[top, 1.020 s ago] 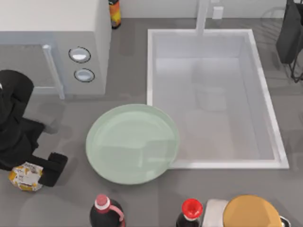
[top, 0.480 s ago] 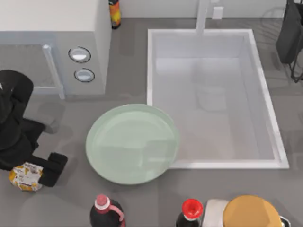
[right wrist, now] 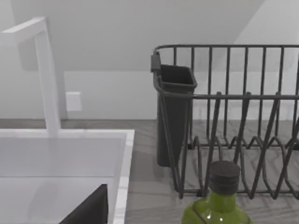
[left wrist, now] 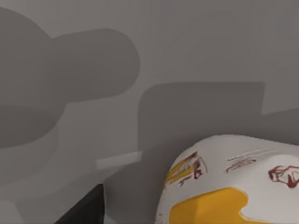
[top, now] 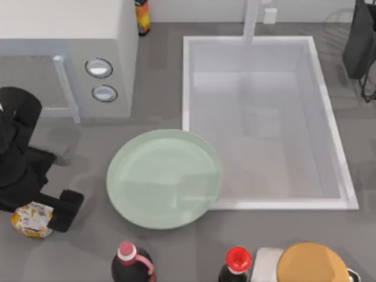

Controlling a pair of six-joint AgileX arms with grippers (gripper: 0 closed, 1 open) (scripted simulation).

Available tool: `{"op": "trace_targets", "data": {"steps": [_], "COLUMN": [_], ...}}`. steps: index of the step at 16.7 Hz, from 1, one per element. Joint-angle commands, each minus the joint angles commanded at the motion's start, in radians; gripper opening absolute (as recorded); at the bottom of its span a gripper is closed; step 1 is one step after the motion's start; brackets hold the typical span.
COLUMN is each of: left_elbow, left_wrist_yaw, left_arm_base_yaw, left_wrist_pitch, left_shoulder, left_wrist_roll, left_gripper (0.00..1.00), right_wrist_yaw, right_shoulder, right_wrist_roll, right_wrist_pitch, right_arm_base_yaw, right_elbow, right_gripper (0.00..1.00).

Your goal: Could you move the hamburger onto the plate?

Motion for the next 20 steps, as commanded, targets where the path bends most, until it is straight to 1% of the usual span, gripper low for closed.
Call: {"op": "trace_targets", "data": {"steps": [5, 6, 8, 10, 16, 18, 20], "left_elbow": [0.0, 0.028, 0.043, 0.085, 0.255, 0.285, 0.289], "left_wrist_yaw": [0.0, 0.01, 0.01, 0.01, 0.01, 0.01, 0.01], "left_arm_base_yaw": [0.0, 0.002, 0.0, -0.002, -0.002, -0.002, -0.002], "left_wrist_pitch": [0.0, -0.062, -0.078, -0.137, -0.44, -0.483, -0.488], "left_shoulder": [0.0, -0.069, -0.073, -0.094, -0.202, -0.23, -0.235], "left_wrist_roll": [0.0, -0.001, 0.001, 0.001, -0.005, -0.007, -0.007], "left_gripper": [0.0, 0.0, 0.0, 0.0, 0.0, 0.0, 0.0], "right_wrist_yaw": [0.0, 0.0, 0.0, 0.0, 0.0, 0.0, 0.0], "right_shoulder": [0.0, 0.0, 0.0, 0.0, 0.0, 0.0, 0.0], "right_wrist_roll": [0.0, 0.0, 0.0, 0.0, 0.0, 0.0, 0.0], "right_wrist_pitch": [0.0, 0.0, 0.0, 0.0, 0.0, 0.0, 0.0], "right_arm_base_yaw": [0.0, 0.0, 0.0, 0.0, 0.0, 0.0, 0.0], "right_elbow": [0.0, 0.0, 0.0, 0.0, 0.0, 0.0, 0.0], "right_gripper": [1.0, 1.0, 1.0, 1.0, 1.0, 1.0, 1.0]}}
